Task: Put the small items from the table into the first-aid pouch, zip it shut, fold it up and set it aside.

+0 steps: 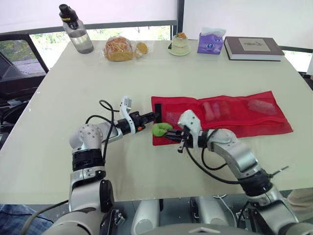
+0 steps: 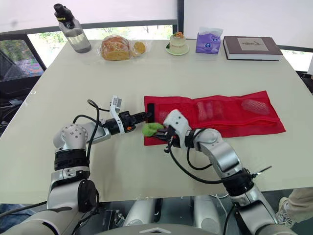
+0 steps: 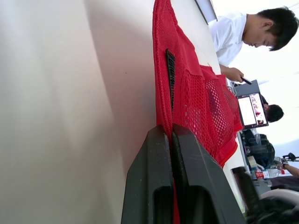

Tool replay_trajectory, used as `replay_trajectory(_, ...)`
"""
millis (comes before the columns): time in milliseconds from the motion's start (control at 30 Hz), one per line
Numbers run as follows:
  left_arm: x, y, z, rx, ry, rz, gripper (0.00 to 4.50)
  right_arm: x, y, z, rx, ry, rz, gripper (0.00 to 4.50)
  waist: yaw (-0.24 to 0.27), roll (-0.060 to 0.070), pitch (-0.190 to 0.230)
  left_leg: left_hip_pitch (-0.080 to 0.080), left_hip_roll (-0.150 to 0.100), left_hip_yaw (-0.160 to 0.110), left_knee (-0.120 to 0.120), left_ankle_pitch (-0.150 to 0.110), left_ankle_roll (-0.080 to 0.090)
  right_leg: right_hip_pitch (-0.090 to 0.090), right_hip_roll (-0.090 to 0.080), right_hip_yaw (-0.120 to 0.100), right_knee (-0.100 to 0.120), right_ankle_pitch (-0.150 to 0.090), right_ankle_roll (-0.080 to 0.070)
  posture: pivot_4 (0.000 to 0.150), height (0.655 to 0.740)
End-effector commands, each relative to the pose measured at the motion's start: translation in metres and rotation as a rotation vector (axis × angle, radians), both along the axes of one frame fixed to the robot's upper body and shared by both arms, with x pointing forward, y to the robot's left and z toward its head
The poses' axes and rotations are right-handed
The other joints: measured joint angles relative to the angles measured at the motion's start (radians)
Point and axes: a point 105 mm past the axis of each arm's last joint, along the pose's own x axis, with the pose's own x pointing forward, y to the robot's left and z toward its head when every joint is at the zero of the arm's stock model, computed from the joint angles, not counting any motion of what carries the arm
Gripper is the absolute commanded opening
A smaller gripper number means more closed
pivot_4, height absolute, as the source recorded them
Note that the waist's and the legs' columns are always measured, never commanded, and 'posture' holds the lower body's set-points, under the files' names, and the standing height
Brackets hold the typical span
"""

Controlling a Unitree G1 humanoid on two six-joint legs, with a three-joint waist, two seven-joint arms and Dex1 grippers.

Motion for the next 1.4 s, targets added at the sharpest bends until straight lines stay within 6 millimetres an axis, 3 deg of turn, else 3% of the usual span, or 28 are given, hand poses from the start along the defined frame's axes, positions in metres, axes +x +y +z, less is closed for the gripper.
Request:
replay_trajectory(33,-0.001,0.002,0.005,-0.002,-0.035,0.006,0.00,0.001,-0.012,0.021,0.118,-0.023,-0.078,0.02,-0.001,0.000,0.000,0.000,0.000,0.000,0.000,0.000,0.000,0.000,0.000,0.000,0.000,0.000,0.000,0.150,0.7400)
replay_trajectory(167,0.000,0.005,0.002,0.007,-0.041,0.021,0.00,0.007,-0.033,0.023,0.184,0.000,-0.212,0.02,-0.002,0.000,0.000,0.000,0.000,0.000,0.000,0.000,0.000,0.000,0.000,0.000,0.000,0.000,0.000,0.150,0.7400)
replay_trajectory(900,-0.003,0.017,-0.005,0.060,-0.081,0.042,0.00,0.016,-0.139,0.005,0.048,-0.055,-0.537,0.02,-0.002,0.000,0.000,0.001,0.000,0.002,-0.001,0.000,0.000,0.000,0.001,0.002,-0.001,0.000,0.000,0.150,0.7400)
replay_trajectory(1033,-0.005,0.024,-0.008,0.124,-0.105,0.027,0.00,0.021,-0.182,0.008,0.003,-0.082,-0.668,0.02,-0.005,0.000,0.000,0.001,0.000,0.002,-0.001,0.000,0.000,0.000,0.001,0.002,0.000,0.000,0.000,0.150,0.7400)
replay_trajectory(1167,-0.007,0.029,-0.009,0.160,-0.121,0.006,0.00,0.023,-0.210,0.007,-0.042,-0.101,-0.751,0.02,-0.008,0.000,0.000,0.002,0.001,0.003,-0.002,0.000,0.000,0.000,0.001,0.003,-0.001,0.000,0.000,0.150,0.7400)
replay_trajectory(1400,-0.011,0.052,-0.016,0.336,-0.161,-0.039,0.00,0.029,-0.285,0.005,-0.186,-0.147,-1.050,0.02,-0.024,0.000,0.000,0.001,0.001,0.003,-0.003,0.000,0.000,0.000,0.001,0.003,-0.001,0.000,0.000,0.150,0.7400)
